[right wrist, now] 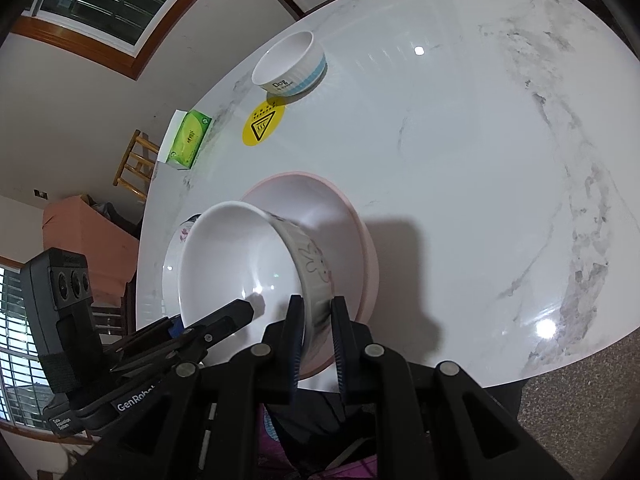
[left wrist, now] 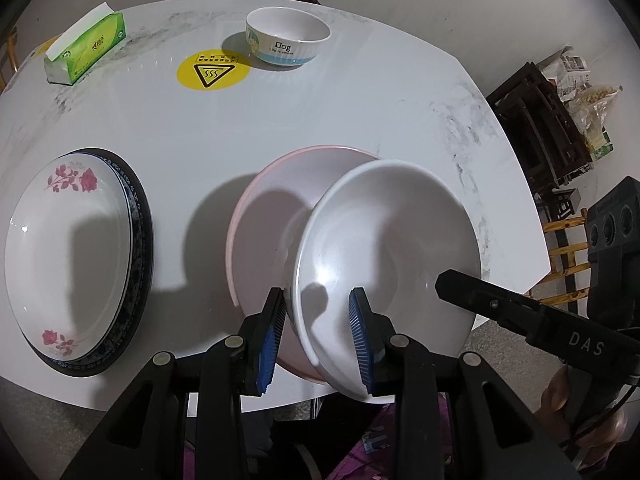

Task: Organize plates and bowls
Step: 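Carry the white bowl over and lower it into the pink bowl, then open both tools and lift them off the nested white bowl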

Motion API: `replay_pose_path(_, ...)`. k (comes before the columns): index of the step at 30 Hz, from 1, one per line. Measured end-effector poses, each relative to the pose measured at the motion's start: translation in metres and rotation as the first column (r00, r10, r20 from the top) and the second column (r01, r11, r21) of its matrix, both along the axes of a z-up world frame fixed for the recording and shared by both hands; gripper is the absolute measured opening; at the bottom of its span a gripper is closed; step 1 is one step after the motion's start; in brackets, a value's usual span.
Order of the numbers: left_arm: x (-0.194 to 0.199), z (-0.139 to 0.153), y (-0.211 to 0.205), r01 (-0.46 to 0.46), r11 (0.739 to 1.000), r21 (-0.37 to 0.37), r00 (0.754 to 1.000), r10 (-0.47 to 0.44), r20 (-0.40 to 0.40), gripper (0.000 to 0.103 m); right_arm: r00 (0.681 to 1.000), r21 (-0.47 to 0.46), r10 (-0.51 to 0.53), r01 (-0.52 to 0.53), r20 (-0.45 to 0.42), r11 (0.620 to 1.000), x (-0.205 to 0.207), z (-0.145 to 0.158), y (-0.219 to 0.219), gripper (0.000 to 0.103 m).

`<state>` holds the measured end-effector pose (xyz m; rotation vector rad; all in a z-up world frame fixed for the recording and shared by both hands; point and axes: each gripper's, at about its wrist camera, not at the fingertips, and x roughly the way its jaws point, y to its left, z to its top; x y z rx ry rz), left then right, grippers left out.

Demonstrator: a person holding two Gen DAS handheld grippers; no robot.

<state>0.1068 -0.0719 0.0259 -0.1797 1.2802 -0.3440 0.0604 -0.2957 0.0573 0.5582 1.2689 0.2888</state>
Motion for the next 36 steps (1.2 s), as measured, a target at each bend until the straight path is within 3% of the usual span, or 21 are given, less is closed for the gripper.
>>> replay_pose_path(15, 0.003, -0.003, 0.001, -0.001, 1.0, 0.019, 1.0, 0.001, 0.007, 0.029, 1.0, -0.001, -0.003, 0.003, -0.017, 1.0, 0.009, -0.008, 0.003, 0.014)
replay_pose_path(36, 0.005, 0.001, 0.002, -0.014, 0.998, 0.065, 0.998, 0.01, 0.054, 0.029, 0.996, -0.136, 0.062, -0.053, 0.062, 0.989, 0.017, -0.003, 0.02, 0.017)
